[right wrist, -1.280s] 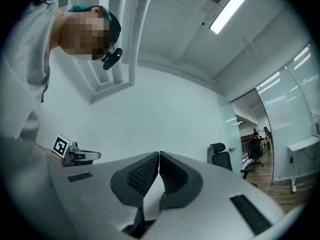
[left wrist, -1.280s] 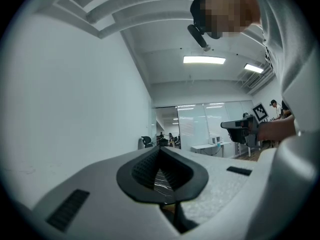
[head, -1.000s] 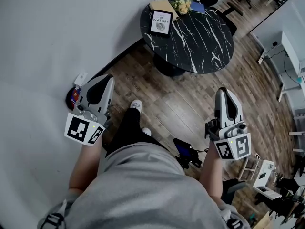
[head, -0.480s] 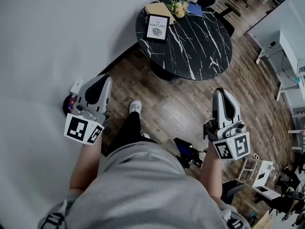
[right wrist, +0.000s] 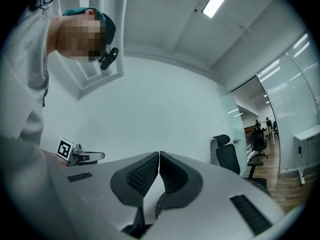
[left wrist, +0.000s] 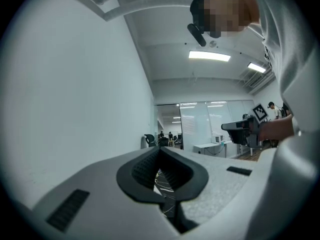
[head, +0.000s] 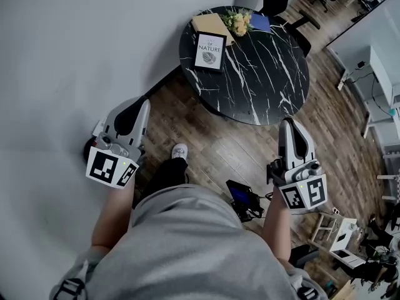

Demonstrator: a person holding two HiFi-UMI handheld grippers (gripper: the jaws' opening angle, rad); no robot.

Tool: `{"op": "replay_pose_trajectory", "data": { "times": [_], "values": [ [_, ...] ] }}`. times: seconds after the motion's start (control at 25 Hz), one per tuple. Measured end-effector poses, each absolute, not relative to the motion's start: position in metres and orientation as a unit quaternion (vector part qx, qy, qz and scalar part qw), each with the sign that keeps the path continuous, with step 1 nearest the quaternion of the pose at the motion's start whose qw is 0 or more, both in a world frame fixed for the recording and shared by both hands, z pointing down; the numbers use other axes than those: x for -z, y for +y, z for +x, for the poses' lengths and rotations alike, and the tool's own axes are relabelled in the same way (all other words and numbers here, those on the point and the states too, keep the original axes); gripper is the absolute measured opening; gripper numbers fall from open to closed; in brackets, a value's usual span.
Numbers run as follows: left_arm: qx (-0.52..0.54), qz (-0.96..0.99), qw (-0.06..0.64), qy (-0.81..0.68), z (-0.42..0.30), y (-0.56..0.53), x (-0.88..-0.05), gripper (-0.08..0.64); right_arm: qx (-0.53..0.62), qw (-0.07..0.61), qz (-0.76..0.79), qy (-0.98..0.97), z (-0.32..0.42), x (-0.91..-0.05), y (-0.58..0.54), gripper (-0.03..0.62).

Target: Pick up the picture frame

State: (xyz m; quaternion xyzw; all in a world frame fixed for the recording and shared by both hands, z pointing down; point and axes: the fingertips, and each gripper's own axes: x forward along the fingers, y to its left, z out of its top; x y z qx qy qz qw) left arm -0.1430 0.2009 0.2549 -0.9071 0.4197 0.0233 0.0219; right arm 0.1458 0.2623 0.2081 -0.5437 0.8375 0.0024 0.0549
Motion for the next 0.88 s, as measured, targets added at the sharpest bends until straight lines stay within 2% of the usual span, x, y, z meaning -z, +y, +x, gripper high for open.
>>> {"op": "replay_pose_trajectory", "data": {
  "times": [0.88],
  "values": [
    [-0.019,-0.912,0.002,0.41,-0.155,0.058,-0.271,0.006,0.021,0.044,-0.551,0.833,0.129,-0.224,0.115,0.028]
  ]
}}
